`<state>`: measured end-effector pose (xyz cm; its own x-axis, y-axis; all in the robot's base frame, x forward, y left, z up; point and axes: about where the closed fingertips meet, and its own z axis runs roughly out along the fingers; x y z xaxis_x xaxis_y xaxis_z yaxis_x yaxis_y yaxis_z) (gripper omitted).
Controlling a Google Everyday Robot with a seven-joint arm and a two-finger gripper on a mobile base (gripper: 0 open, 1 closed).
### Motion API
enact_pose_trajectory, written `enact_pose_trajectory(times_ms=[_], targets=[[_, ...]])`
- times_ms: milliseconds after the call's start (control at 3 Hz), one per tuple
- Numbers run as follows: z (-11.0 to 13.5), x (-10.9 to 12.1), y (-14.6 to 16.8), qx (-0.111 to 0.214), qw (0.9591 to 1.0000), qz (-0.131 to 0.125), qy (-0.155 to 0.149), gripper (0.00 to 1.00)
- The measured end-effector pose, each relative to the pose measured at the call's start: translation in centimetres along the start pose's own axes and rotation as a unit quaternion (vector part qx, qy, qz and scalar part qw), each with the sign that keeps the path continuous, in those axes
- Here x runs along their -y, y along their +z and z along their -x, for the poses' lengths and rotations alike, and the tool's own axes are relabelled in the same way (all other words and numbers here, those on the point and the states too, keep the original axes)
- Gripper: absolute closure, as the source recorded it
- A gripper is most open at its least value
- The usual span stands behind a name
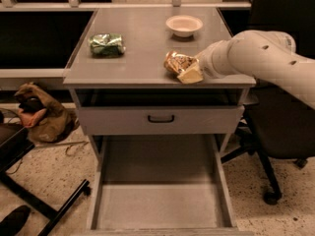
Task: Pick orange can from middle drawer and place on counter
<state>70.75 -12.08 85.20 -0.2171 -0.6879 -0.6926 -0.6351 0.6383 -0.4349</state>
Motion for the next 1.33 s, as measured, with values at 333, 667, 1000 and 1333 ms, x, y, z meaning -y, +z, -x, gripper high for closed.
enact_pose_trajectory(times_ms=[333, 667, 1000, 1333], targets=[[-0.42, 0.10, -0.05, 0.001, 1.0000, -0.001, 0.005, 1.00], [-0.35, 0.22, -0.15, 0.002, 1.0000, -0.003, 0.004, 1.00], [-0.34, 0.22, -0.16, 0.002, 1.0000, -0.003, 0.004, 0.82], [-0.34, 0.22, -0.16, 0.002, 1.0000, -0.003, 0.004, 0.59]])
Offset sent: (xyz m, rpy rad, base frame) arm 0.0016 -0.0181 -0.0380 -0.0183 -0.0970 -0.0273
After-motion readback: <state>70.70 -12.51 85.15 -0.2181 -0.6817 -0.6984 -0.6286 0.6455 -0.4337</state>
